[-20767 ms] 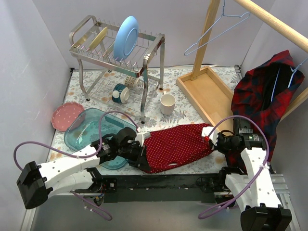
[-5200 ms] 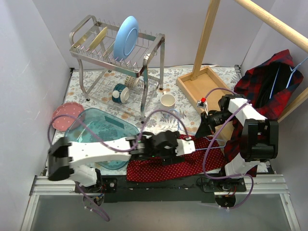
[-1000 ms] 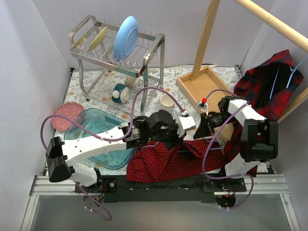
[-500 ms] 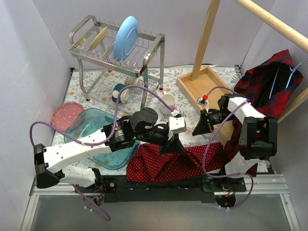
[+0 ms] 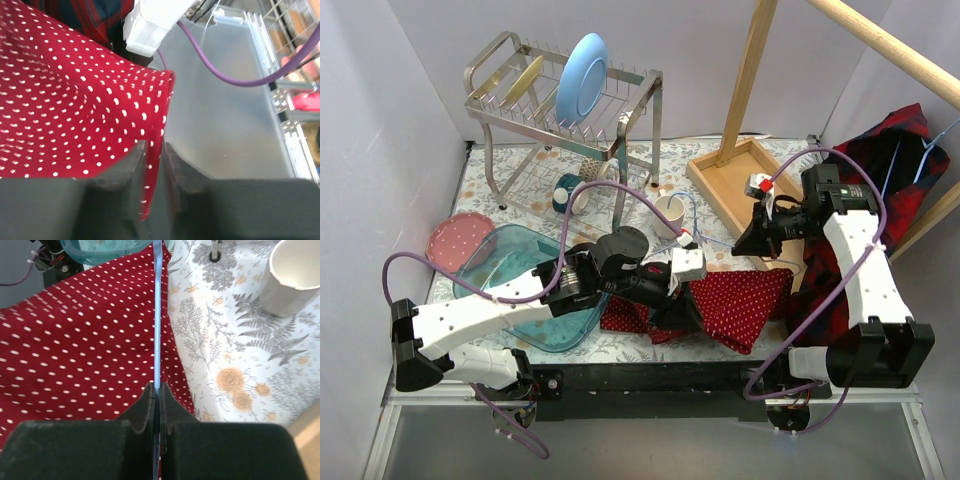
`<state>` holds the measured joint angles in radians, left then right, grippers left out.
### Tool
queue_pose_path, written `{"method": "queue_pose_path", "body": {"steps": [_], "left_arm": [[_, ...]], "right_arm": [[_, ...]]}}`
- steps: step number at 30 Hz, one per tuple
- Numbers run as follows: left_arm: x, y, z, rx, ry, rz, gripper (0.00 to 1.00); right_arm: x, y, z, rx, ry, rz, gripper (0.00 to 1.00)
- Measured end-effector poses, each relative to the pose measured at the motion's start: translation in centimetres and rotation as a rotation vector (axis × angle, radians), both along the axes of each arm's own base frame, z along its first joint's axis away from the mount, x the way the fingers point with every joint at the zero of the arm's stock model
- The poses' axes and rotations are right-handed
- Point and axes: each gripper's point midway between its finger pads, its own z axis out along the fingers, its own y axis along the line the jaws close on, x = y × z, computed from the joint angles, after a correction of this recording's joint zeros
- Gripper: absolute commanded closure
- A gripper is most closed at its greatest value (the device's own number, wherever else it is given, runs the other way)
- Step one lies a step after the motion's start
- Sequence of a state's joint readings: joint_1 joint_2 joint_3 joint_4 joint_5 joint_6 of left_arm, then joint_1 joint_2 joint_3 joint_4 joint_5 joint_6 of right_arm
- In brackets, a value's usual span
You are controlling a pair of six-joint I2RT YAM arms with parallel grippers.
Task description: Place the skirt on the hanger
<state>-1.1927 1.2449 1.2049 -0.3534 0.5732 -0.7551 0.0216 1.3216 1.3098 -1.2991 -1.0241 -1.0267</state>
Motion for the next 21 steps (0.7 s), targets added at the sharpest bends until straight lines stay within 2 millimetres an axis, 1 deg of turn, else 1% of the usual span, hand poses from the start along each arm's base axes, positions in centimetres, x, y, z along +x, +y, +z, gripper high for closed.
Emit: {"method": "queue_pose_path", "body": {"steps": [1,2,3,4,7,9,11,13,15,16,17,20,21], "left_arm": [[0.0,0.0,0.0,-0.002,-0.002,-0.005,0.51],[-0.1,0.0,0.1,-0.005,0.001,-0.006,0.47],[-0.1,0.0,0.2,-0.008,0.007,-0.001,0.38],[-0.1,0.1,0.5,-0.016,0.003,0.004,0.34],[0.5,0.8,1.4,-0.044,-0.028,0.055,0.30],[1.0,1.6,2.2,-0.070,-0.053,0.100,0.28],[1.7,2.7,3.6,-0.105,-0.087,0.162,0.23],[2.6,3.8,4.9,-0.143,-0.124,0.238,0.20],[3.5,4.6,5.2,-0.158,-0.145,0.304,0.17],[4.1,5.1,5.0,-0.158,-0.155,0.345,0.16],[4.7,5.4,4.4,-0.149,-0.159,0.387,0.13],[6.3,6.5,1.3,-0.090,-0.161,0.502,0.08],[6.9,6.9,0.2,-0.066,-0.159,0.540,0.07]], "right_arm": [[-0.1,-0.1,0.6,-0.005,-0.022,-0.006,0.99],[-0.2,-0.1,1.1,-0.010,-0.039,-0.011,0.99],[-0.3,-0.2,1.6,-0.015,-0.053,-0.019,0.99],[-0.4,-0.3,2.1,-0.021,-0.069,-0.025,0.99],[-0.9,-0.6,3.4,-0.041,-0.107,-0.049,0.99],[-1.2,-0.8,4.7,-0.056,-0.149,-0.070,0.99],[-1.4,-1.0,6.3,-0.063,-0.202,-0.090,0.99],[-1.7,-1.3,8.3,-0.076,-0.265,-0.119,0.99],[-2.1,-1.5,10.6,-0.080,-0.329,-0.151,0.99],[-2.3,-1.7,11.7,-0.083,-0.364,-0.170,0.99],[-2.5,-1.8,12.7,-0.082,-0.390,-0.187,0.99],[-3.3,-2.2,14.6,-0.079,-0.443,-0.242,0.99],[-3.5,-2.3,14.9,-0.080,-0.452,-0.256,0.99]]}}
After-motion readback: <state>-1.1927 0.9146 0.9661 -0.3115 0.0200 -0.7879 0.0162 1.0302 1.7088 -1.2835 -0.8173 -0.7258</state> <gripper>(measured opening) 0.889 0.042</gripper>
